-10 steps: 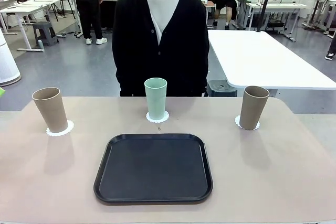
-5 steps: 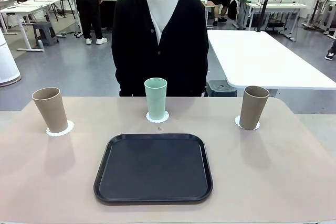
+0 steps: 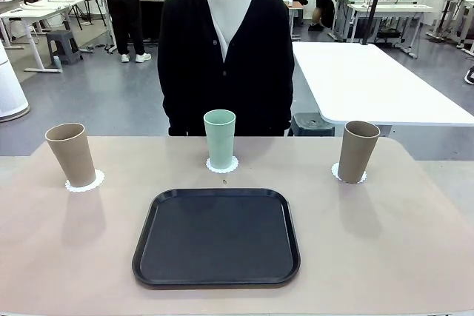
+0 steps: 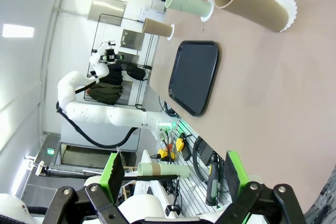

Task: Place coasters on the table and set cups on them.
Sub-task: Take one Reusable plastic cup from the Flat Tray and place it on a coaster set by the human.

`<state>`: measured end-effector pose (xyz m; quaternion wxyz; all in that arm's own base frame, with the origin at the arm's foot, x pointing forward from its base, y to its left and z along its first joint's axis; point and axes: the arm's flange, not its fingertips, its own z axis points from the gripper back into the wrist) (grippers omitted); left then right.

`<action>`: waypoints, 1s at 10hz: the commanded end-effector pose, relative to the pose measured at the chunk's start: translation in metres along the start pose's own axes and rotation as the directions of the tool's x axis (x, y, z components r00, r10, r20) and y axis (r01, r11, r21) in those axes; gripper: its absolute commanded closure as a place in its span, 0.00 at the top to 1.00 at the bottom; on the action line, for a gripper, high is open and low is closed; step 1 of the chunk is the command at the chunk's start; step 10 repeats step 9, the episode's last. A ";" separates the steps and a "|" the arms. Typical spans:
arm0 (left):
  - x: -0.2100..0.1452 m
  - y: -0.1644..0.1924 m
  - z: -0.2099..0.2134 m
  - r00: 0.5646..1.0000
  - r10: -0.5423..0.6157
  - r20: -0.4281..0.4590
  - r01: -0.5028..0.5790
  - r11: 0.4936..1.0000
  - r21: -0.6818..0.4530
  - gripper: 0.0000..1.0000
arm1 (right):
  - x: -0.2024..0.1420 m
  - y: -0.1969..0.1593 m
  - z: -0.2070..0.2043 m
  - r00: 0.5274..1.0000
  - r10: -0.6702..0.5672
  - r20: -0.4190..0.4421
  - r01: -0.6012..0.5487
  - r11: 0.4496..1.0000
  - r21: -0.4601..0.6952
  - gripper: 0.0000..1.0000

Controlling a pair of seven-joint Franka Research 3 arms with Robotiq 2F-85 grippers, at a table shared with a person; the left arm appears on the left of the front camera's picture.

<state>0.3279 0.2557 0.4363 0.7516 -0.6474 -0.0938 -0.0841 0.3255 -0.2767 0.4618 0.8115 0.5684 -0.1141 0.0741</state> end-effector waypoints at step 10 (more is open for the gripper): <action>0.003 0.001 0.002 1.000 0.008 -0.017 -0.008 1.000 -0.007 1.00 | -0.002 0.001 0.001 1.000 0.001 -0.010 -0.001 1.000 -0.005 1.00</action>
